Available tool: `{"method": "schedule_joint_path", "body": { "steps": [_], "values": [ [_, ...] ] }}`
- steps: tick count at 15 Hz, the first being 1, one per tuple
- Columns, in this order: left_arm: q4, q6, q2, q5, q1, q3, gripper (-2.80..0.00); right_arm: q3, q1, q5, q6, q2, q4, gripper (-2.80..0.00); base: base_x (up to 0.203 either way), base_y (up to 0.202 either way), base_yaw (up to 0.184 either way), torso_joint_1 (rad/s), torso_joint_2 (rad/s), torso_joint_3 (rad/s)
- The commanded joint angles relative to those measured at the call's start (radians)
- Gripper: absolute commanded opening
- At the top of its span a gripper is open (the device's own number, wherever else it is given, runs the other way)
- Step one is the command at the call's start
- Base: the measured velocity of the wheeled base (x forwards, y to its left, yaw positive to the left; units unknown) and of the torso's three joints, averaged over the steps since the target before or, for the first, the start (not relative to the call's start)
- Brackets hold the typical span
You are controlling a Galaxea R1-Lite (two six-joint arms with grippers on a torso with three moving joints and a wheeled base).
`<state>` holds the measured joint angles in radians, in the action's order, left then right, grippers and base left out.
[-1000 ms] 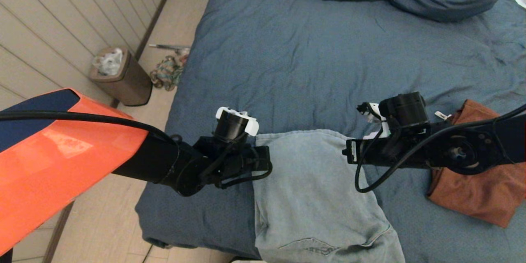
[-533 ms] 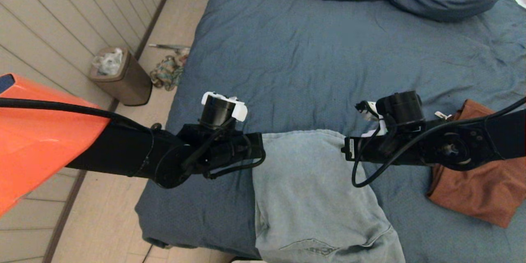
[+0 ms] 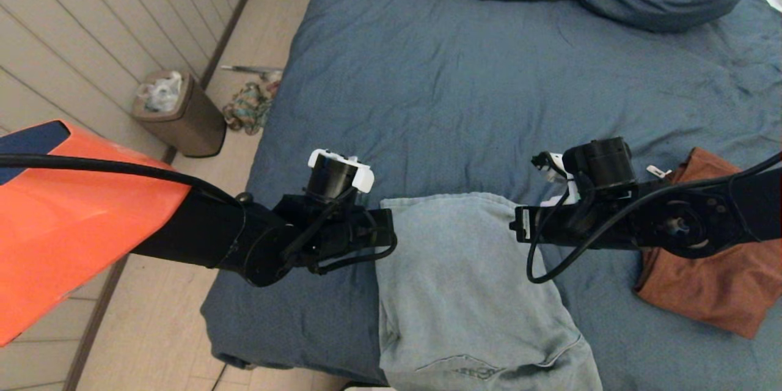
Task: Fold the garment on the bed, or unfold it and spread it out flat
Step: Unford the blue shorts
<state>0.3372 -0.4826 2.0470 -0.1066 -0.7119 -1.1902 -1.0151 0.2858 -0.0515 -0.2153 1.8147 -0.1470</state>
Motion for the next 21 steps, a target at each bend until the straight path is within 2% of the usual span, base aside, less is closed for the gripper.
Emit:
{"method": "schedule_joint_path", "body": {
  "steps": [1, 8, 12, 13, 16, 21],
  "values": [
    [0.002, -0.003, 0.002, -0.001, -0.003, 0.006, 0.0, 0.006, -0.014, -0.002, -0.001, -0.006, -0.002, -2.8, 0.0, 0.0, 0.0, 0.0, 0.0, 0.0],
    [0.005, -0.004, 0.014, 0.0, -0.073, 0.036, 0.0, 0.03, -0.032, -0.005, -0.001, -0.015, -0.003, -2.8, 0.0, 0.0, 0.0, 0.0, 0.0, 0.0],
    [0.025, -0.002, 0.066, -0.001, -0.073, 0.02, 0.0, 0.046, -0.031, -0.007, -0.001, -0.029, -0.005, -2.8, 0.0, 0.0, 0.0, 0.0, 0.0, 0.0],
    [0.025, -0.005, 0.073, -0.002, -0.073, 0.017, -2.8, 0.046, -0.033, -0.007, -0.001, -0.029, -0.005, -2.8, 0.0, 0.0, 0.0, 0.0, 0.0, 0.0],
    [0.031, -0.005, 0.073, -0.004, -0.073, 0.017, -2.8, 0.051, -0.033, -0.005, -0.001, -0.028, -0.022, -2.8, 0.0, 0.0, 0.0, 0.0, 0.0, 0.0],
    [0.048, -0.005, 0.045, -0.005, -0.074, 0.016, -2.8, 0.114, -0.044, -0.002, 0.005, -0.027, -0.159, -2.8, 0.0, 0.0, 0.0, 0.0, 0.0, 0.0]
  ]
}}
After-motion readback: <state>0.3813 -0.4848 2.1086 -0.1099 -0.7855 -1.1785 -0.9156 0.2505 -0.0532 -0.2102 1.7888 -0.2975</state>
